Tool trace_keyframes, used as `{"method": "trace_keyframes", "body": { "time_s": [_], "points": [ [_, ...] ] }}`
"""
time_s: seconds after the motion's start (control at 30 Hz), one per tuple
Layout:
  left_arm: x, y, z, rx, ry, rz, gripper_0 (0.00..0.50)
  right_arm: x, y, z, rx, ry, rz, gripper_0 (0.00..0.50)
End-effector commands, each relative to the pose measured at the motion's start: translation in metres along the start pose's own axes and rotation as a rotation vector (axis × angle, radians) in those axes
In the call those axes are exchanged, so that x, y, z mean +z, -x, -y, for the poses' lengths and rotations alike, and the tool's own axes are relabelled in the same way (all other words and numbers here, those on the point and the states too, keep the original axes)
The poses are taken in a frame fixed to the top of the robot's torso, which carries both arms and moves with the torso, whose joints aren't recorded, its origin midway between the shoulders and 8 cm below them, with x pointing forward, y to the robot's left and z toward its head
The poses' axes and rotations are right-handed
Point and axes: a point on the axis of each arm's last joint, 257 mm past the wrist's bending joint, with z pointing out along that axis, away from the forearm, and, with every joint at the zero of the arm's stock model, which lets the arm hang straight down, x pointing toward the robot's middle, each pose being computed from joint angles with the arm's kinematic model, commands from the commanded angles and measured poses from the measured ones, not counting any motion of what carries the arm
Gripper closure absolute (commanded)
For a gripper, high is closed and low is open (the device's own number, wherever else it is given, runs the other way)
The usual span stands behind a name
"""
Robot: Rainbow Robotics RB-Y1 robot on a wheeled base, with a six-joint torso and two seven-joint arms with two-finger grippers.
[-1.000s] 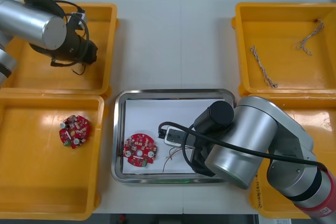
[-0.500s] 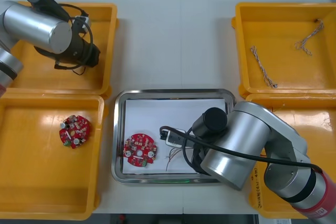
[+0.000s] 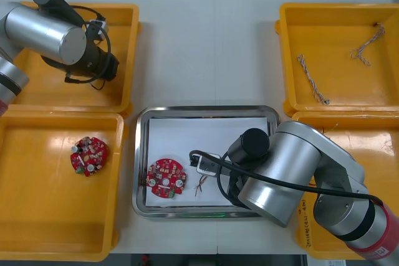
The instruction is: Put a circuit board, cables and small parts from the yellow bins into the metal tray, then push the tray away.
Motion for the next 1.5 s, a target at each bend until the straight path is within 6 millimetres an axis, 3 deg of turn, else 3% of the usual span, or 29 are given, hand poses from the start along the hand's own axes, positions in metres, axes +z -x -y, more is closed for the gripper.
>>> {"method": "trace_keyframes", "body": {
  "time_s": [0.03, 0.4, 0.63, 0.8, 1.03, 1.2, 1.5],
  "points": [
    [-0.010, 0.025, 0.016, 0.174, -0.014, 0.047, 0.500, -0.005, 0.001, -0.001, 0.024, -0.013, 0.017, 0.000],
    [-0.015, 0.022, -0.001, 0.176, 0.000, 0.026, 0.500, -0.048, 0.002, 0.029, 0.106, -0.053, 0.004, 0.000],
    [-0.023, 0.022, -0.021, 0.162, 0.009, 0.023, 0.500, -0.085, 0.026, 0.064, 0.163, -0.082, 0.108, 0.000],
    [-0.037, 0.023, -0.037, 0.134, 0.019, 0.004, 0.500, -0.103, 0.029, 0.086, 0.245, -0.056, 0.174, 0.000],
    [-0.067, 0.020, -0.058, 0.106, 0.051, -0.045, 0.500, -0.127, 0.007, 0.126, 0.358, -0.096, 0.213, 0.000],
    [-0.091, 0.013, -0.073, 0.079, 0.058, -0.056, 0.500, -0.159, -0.005, 0.167, 0.487, -0.202, 0.264, 0.000],
    [-0.127, 0.000, -0.074, 0.059, 0.062, -0.078, 0.500, -0.192, -0.034, 0.205, 0.650, -0.243, 0.323, 0.000]
  ]
}}
